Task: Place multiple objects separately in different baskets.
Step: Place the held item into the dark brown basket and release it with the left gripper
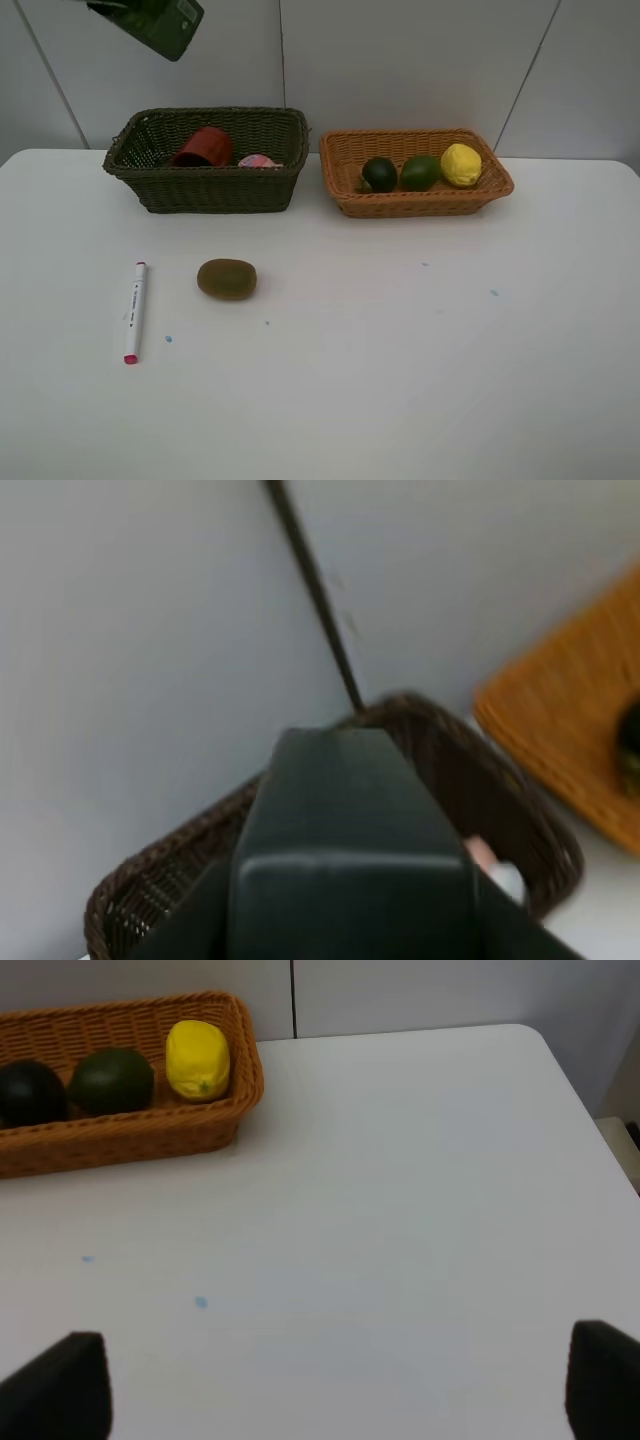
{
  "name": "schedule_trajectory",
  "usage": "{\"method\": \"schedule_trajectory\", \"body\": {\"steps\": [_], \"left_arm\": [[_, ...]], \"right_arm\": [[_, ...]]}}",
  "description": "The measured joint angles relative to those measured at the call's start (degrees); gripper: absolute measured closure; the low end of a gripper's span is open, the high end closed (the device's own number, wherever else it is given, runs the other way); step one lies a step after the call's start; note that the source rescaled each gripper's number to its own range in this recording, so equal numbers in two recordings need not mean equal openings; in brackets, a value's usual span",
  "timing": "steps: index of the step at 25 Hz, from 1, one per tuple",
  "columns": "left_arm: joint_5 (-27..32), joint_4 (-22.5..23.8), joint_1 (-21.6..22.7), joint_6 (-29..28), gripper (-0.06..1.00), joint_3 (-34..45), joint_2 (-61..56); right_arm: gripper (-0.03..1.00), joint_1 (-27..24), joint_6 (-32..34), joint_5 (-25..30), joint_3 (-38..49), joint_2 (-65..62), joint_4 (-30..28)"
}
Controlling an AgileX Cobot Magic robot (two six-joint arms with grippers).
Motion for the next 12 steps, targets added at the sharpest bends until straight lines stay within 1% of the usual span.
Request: {"method": "schedule_trajectory", "body": {"steps": [2,4,8,12], "left_arm": [[-1.7,1.4,1.8,-4.9,0.57,-0.1,0.2],[-2.6,2.9,3.7,-7.8,0.57,-0.2,1.2],[-2.7,4.5,6.6,-9.5,0.57,-1.3,5.9],[-2.7,4.8,8.2,-9.8,0.57,-3.7,12.0]], "right_arm": [[-0.02,0.0,0.0,0.0,0.0,0.0,0.0],[-0.02,0.0,0.0,0.0,0.0,0.0,0.0],[-0.02,0.0,0.0,0.0,0.0,0.0,0.0],[-0.02,0.0,0.0,0.0,0.0,0.0,0.0]]}}
